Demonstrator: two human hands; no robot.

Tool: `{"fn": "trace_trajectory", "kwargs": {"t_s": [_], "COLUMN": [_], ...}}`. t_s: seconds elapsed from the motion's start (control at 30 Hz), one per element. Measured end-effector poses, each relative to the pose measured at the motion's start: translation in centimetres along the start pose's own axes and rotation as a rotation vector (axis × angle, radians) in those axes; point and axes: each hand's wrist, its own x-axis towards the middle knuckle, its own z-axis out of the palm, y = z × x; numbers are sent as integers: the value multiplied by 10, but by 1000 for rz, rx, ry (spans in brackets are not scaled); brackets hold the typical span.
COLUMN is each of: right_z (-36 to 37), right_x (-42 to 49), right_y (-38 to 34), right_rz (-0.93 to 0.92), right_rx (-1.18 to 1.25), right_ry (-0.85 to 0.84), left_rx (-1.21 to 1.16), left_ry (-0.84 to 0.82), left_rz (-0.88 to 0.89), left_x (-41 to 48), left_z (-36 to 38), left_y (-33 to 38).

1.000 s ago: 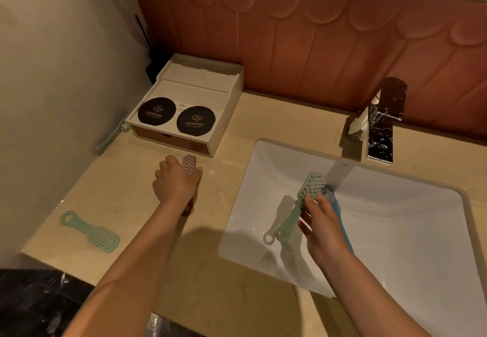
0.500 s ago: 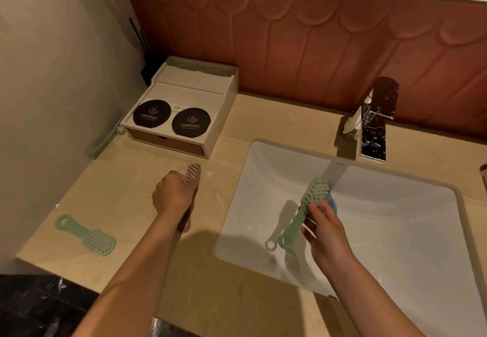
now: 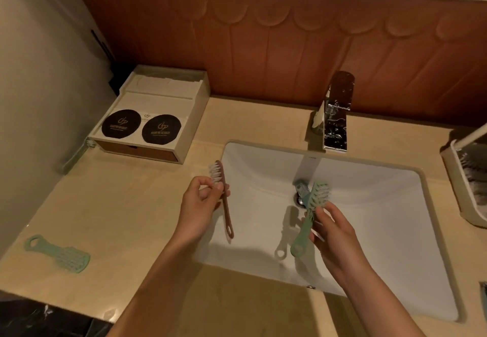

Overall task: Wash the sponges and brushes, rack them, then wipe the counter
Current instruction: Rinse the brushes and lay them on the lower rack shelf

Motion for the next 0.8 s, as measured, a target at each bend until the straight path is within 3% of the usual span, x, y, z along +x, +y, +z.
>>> {"fn": "trace_trajectory", "kwargs": {"t_s": [0.3,0.5,0.8], "right_z": [-89,-164,-268], "right_x": [-15,-17,-11], "right_y": [-25,-49,-84], "right_rz": [-265,-380,-496], "right_rx": [-311,-388,-505], "right_ry": [144,221,288], "left_rx": [-17,148,192], "left_ry": [-189,-329,-284], "left_rz": [-135,-53,-9], "left_x": [-28,-46,-67], "left_z": [96,164,258], "left_y": [-9,-4,-2]}}
